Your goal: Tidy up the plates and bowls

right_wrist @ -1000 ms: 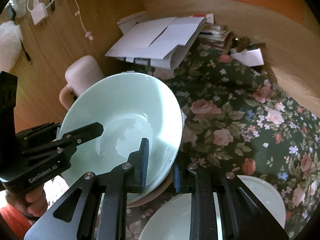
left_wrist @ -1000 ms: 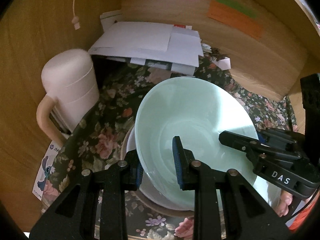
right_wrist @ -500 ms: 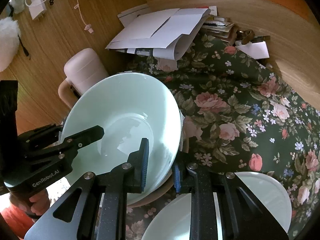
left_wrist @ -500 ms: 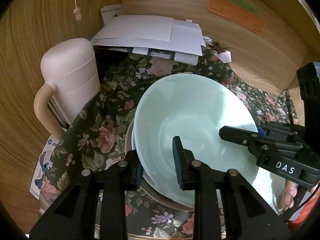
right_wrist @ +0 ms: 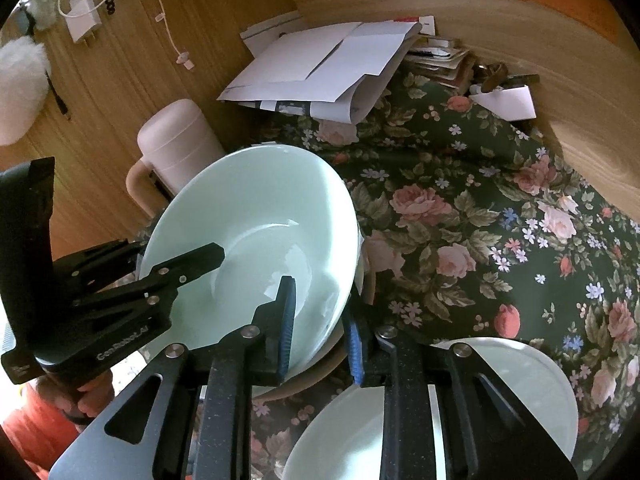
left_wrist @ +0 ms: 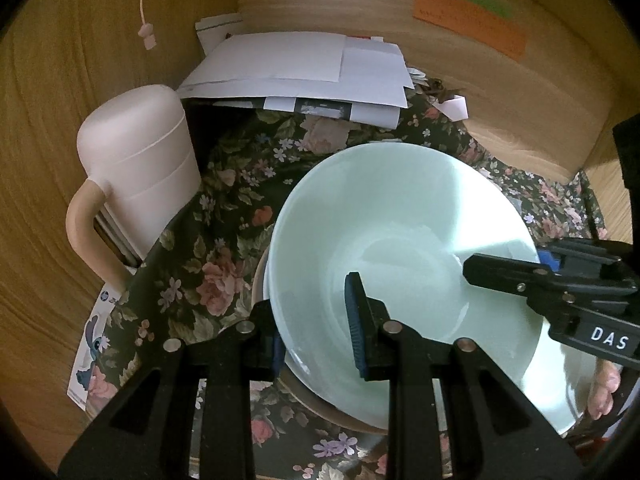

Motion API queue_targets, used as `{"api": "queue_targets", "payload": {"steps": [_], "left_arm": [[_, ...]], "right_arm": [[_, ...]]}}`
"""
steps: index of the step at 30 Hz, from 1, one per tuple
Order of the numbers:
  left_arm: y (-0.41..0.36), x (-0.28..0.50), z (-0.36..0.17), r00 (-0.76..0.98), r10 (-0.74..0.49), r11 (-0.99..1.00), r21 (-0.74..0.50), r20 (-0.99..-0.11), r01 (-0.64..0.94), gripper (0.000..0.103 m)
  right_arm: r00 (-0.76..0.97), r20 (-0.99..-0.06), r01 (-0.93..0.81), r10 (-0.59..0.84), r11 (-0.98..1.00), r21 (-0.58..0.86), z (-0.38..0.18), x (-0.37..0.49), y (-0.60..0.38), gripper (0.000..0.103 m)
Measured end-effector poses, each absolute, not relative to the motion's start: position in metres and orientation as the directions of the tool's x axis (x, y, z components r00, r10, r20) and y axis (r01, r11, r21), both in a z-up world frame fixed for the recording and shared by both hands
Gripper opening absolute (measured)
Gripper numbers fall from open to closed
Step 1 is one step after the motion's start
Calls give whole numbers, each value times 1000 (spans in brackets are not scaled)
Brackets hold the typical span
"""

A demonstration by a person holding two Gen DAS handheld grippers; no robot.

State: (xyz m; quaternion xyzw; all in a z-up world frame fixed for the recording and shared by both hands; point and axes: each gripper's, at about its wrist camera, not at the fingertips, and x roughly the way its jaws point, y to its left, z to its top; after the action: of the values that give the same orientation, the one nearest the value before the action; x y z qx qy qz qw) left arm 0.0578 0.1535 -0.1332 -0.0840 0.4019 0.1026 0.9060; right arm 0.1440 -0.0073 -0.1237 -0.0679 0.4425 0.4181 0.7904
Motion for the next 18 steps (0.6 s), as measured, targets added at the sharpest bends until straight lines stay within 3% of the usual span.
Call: {"api": "queue_targets", "payload": {"steps": [18], "left_arm": [[150,68,-130,637,131,971,-29,-760,-236,28]], "right_arm": [[278,-746,-707,605,655,267,-127,145,-19,24]]}}
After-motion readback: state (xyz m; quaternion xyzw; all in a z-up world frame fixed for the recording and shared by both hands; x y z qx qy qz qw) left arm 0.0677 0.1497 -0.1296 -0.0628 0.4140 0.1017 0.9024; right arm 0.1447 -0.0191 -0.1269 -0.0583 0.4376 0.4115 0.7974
